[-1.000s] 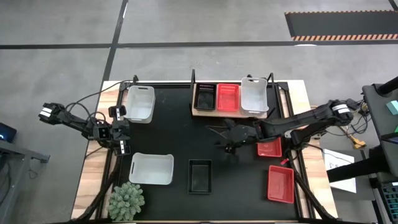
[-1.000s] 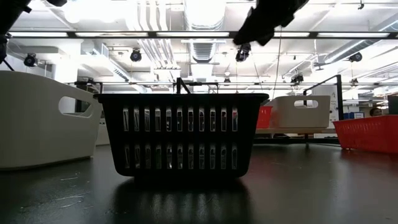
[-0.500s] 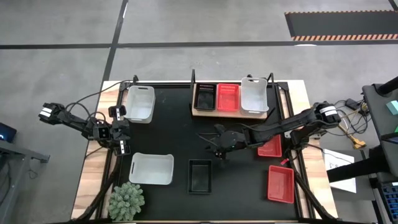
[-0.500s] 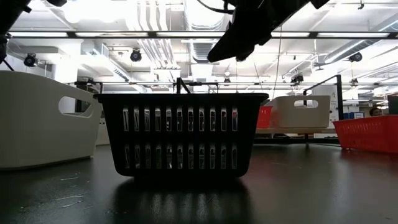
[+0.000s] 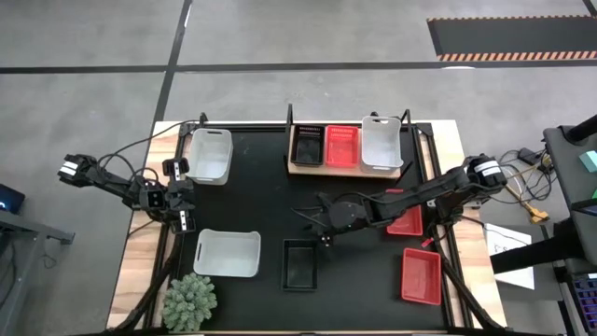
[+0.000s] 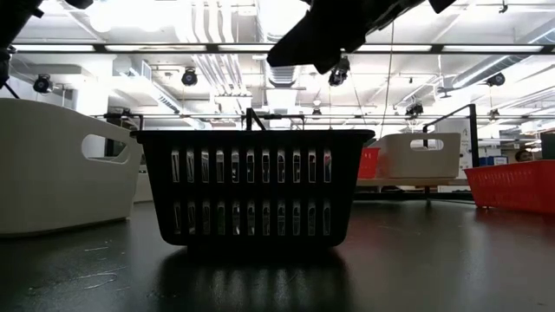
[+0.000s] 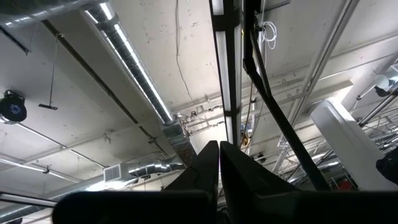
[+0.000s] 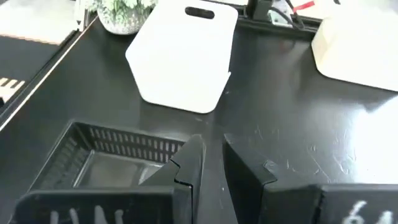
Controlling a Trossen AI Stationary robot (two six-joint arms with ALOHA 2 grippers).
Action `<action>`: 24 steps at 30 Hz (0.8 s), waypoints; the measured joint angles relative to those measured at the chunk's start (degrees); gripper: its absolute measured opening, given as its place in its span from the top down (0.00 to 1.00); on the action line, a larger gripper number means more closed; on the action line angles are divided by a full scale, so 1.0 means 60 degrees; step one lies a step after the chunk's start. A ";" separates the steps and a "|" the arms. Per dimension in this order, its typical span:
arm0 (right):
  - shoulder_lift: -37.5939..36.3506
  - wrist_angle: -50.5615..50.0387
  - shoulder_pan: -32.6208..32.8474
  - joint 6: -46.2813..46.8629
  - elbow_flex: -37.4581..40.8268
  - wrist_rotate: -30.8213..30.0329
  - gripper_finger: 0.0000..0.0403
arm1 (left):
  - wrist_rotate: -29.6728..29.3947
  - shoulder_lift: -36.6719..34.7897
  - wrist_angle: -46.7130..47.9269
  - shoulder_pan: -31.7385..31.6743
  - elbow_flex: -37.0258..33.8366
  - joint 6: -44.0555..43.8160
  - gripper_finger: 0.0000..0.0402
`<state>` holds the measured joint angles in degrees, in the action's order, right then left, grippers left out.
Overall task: Stack baskets on shelf by color
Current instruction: Stack the black bin into the top of the black bins on the shelf
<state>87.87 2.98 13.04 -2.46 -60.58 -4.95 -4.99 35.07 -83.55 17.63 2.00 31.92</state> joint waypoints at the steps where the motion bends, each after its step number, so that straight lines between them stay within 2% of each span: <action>1: 0.0020 0.0019 0.0000 -0.0020 0.0000 0.0000 0.86 | 0.0000 0.0000 0.0000 0.0002 0.0000 -0.0002 1.00; 24: 0.0112 0.0372 -0.0004 -0.0196 0.0000 -0.0018 0.86 | 0.0000 0.0000 0.0000 0.0003 0.0000 -0.0004 1.00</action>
<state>88.54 5.21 13.02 -3.64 -60.58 -5.06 -4.99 35.07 -83.55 17.65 2.00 31.90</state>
